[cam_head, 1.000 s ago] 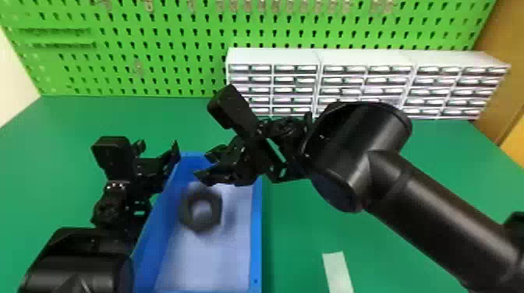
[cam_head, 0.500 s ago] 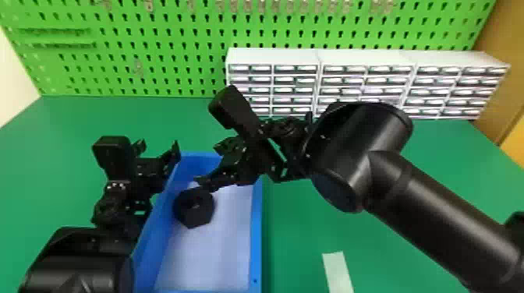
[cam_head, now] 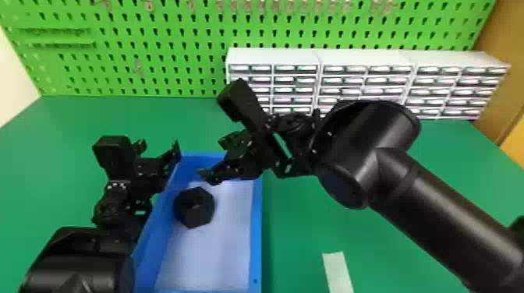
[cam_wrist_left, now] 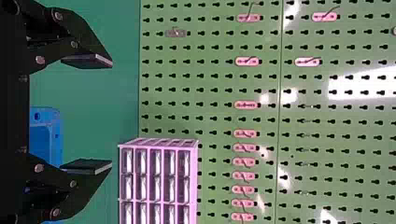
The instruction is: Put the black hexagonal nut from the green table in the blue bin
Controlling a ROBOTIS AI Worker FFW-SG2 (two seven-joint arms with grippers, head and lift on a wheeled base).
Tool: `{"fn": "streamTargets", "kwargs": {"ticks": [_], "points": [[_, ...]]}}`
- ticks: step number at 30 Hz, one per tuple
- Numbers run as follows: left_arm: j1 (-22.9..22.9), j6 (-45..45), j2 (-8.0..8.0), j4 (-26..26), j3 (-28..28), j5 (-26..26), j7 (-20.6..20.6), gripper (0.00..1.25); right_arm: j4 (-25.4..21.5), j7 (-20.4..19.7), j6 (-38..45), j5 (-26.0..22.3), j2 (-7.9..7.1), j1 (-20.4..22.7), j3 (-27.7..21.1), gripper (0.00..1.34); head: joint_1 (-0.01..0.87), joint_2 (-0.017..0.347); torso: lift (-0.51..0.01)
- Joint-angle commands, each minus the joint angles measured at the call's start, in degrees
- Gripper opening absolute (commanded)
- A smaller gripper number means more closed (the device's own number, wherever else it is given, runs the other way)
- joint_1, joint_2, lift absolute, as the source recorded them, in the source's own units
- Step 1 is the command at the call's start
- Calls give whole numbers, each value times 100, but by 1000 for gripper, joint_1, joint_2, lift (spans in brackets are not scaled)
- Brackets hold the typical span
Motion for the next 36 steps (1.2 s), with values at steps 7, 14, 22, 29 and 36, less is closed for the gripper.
{"fn": "streamTargets", "kwargs": {"ticks": [7,14,22,29,36], "points": [[6,0,0,6,0,0,0,762,-47,159,26,248,114,307,-840,927,686,51,-96],[-2,0,0,-2,0,0,0,762,-126,273,53,556,185,509,-1420,927,686,51,-96],[-11,0,9,-2,0,0,0,762,-187,317,53,899,308,764,-2115,928,686,51,-96],[-2,0,0,-2,0,0,0,762,-214,326,-62,1118,396,1037,-2730,928,686,51,-96],[-11,0,0,-2,0,0,0,762,-258,317,-176,1321,492,1292,-3301,928,686,51,-96]]}}
